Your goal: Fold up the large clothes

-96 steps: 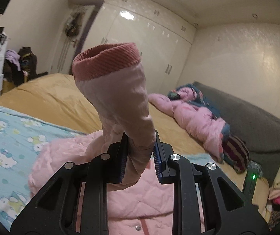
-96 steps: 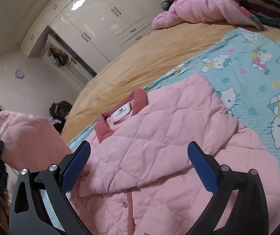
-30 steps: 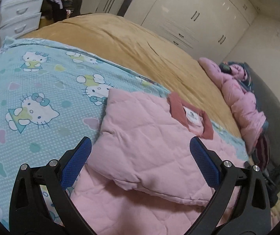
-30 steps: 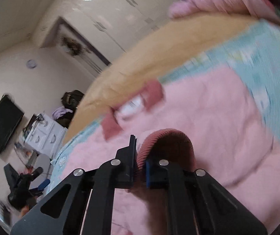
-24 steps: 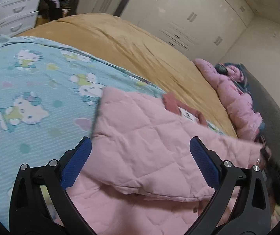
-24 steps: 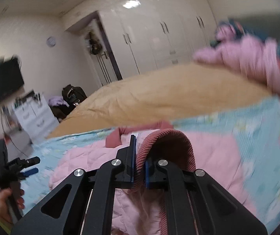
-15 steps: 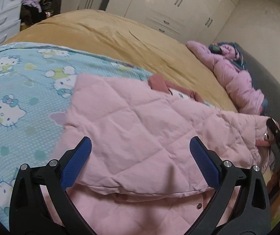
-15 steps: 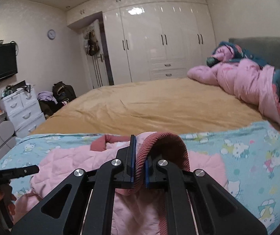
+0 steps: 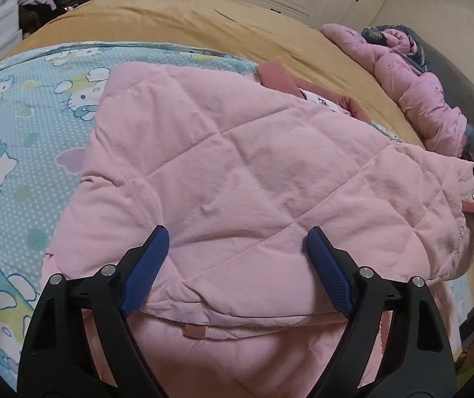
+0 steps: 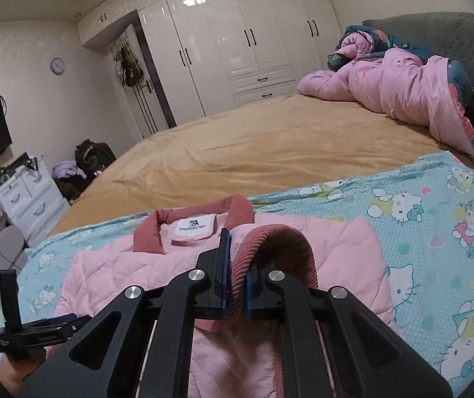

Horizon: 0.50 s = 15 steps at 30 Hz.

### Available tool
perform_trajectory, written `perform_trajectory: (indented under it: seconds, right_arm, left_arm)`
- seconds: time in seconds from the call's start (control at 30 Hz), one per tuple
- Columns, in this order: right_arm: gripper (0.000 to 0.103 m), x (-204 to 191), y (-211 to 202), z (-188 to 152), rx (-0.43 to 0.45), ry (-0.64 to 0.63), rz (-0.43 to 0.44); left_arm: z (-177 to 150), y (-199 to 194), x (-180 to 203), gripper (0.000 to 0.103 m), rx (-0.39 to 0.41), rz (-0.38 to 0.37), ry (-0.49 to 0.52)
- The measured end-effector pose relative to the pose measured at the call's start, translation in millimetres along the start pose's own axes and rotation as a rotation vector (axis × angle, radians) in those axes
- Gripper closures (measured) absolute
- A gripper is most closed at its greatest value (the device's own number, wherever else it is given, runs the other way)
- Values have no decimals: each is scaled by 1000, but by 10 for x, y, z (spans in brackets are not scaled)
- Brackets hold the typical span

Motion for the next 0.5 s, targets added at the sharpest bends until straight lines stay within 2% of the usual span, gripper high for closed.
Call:
perform_trajectory:
  seconds: [0.03,0.07,0.1,0.17,0.23,0.27,0.3,0.37,0.43,0.5]
  right_arm:
    - [93,9,4,-4,-8,6,-3]
    - [83,32,8,-12,-18,21,-9]
    - [68,50,9,-28,-33,39,-8]
    - [66,89,7,-46,-48,73,2]
    - [59,147,-45,-44,-39,86,-66]
    - [45,182,-107,-22,-12,82,-115]
    - [35,190,-169,7,14,80,-140]
    - [35,204,-234,44,35,86,-147]
    - [35,116,-268,66,41,96,-95]
    - [35,-42,-219,50,11,62,-55]
  left_arm:
    - [-5,4,-1,25,-2,2,3]
    - [-8,13,-4,25,-3,1,3]
    - [-13,20,-8,25,-3,0,2]
    - [-15,37,8,25,-6,9,7]
    - [-27,46,21,25,-3,26,19]
    - [-27,49,31,25,-3,29,19]
    - [-25,48,30,25,-3,28,17]
    - [-24,49,29,25,-5,26,18]
    - [-16,51,30,25,-6,26,18]
    - [-13,52,26,25,-5,27,18]
Point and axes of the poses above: each gripper's, at about its wrist camera, not at the fingertips, and y roughly the way its jaws point, x to its right, z to its top, the point moved 6 cm from there along y, roughly the way its jaws point
